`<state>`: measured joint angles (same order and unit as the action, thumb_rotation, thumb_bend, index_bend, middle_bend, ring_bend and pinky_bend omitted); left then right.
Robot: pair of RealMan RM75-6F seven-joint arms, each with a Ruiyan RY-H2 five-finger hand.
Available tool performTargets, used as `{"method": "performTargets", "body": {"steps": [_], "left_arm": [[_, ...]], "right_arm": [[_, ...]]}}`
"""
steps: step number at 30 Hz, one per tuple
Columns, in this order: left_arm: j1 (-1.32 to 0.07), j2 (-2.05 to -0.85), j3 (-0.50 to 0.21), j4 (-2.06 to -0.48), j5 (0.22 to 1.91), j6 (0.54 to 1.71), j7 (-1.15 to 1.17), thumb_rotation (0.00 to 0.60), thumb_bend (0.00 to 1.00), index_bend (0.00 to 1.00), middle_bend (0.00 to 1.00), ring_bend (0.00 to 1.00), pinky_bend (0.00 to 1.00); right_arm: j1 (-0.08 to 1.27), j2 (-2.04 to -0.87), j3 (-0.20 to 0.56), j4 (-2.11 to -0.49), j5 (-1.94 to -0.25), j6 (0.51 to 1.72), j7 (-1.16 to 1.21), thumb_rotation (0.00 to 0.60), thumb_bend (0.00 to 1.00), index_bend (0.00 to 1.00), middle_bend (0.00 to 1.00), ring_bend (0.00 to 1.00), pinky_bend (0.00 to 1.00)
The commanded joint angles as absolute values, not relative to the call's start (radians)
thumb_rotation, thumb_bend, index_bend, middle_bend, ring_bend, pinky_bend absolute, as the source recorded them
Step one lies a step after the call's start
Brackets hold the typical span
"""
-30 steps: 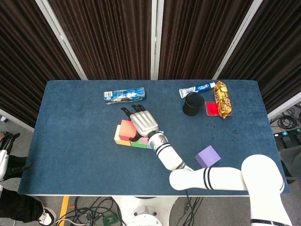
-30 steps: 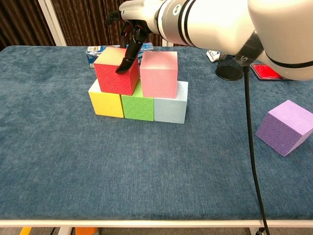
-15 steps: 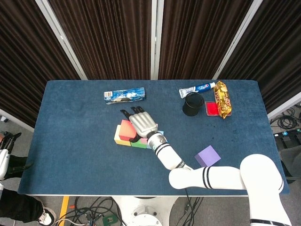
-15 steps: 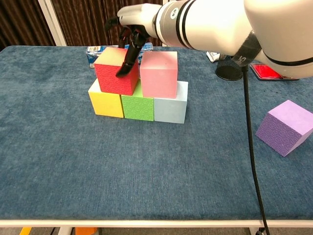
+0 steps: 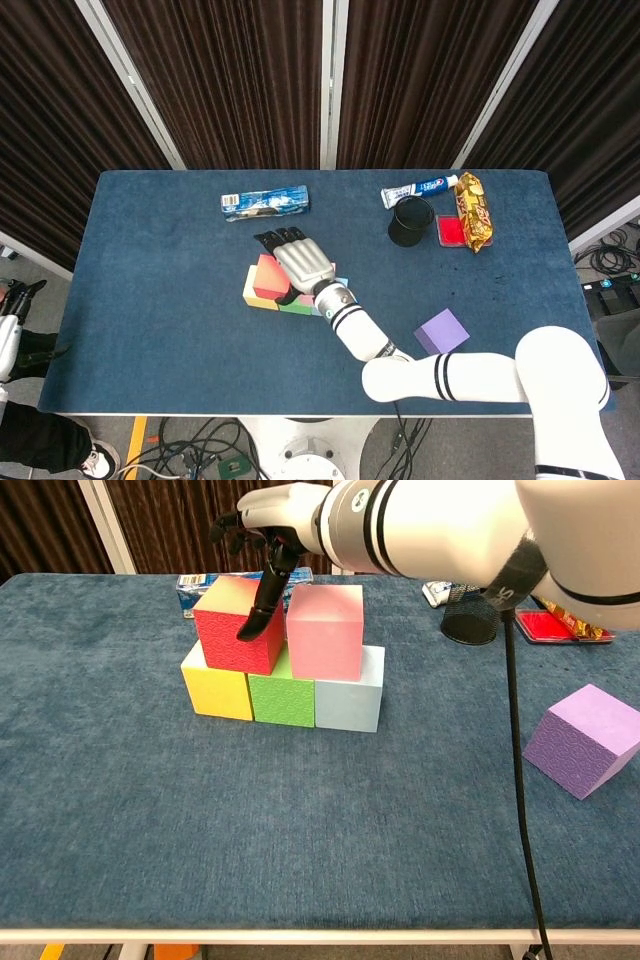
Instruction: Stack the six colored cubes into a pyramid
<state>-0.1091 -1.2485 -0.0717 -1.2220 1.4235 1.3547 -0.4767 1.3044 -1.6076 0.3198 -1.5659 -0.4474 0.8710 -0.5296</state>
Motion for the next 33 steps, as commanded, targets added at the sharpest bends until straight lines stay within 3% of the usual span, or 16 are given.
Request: {"method": "performTargets", "body": {"steps": [1, 7, 11, 18, 25, 33], "left_arm": [[-0.11, -1.248, -0.072, -1.225, 1.423, 1.355, -0.473, 0.6, 0.0, 0.11, 0.11, 0.0, 0.14], [-0.111, -1.24, -0.074, -1.246, 1.424, 1.36, -0.458, 0.6, 0.0, 0.11, 0.11, 0.0, 0.14], [-0.117, -1.231, -0.075, -1.272, 1.425, 1.358, -0.438, 0.6, 0.0, 0.11, 0.11, 0.0, 0.14], [-0.133, -1.23, -0.079, -1.31, 1.424, 1.344, -0.392, 0.6, 0.0, 0.11, 0.11, 0.0, 0.14], [-0.136, -1.233, -0.08, -1.317, 1.415, 1.337, -0.379, 0.6, 0.0, 0.11, 0.11, 0.0, 0.14], [-0.128, -1.225, -0.077, -1.305, 1.409, 1.34, -0.406, 0.6, 0.0, 0.11, 0.11, 0.0, 0.14]], "right_arm": [[1.295, -1.583, 0.328, -1.6, -0.468, 0.881, -0.515, 0.6, 0.0, 0.0, 0.04, 0.0, 0.0], [1.258, -1.472, 0.309, -1.732, -0.494, 0.922, -0.531, 0.6, 0.0, 0.0, 0.04, 0.0, 0.0], [1.226, -1.383, 0.257, -1.806, -0.508, 0.947, -0.568, 0.6, 0.0, 0.0, 0.05, 0.0, 0.0], [1.166, -1.275, 0.203, -1.863, -0.539, 0.898, -0.523, 0.6, 0.0, 0.0, 0.07, 0.0, 0.0], [1.153, -1.297, 0.203, -1.82, -0.577, 0.836, -0.447, 0.6, 0.0, 0.0, 0.15, 0.0, 0.0], [1.175, -1.379, 0.2, -1.75, -0.591, 0.851, -0.443, 0.6, 0.02, 0.0, 0.25, 0.0, 0.0]]}}
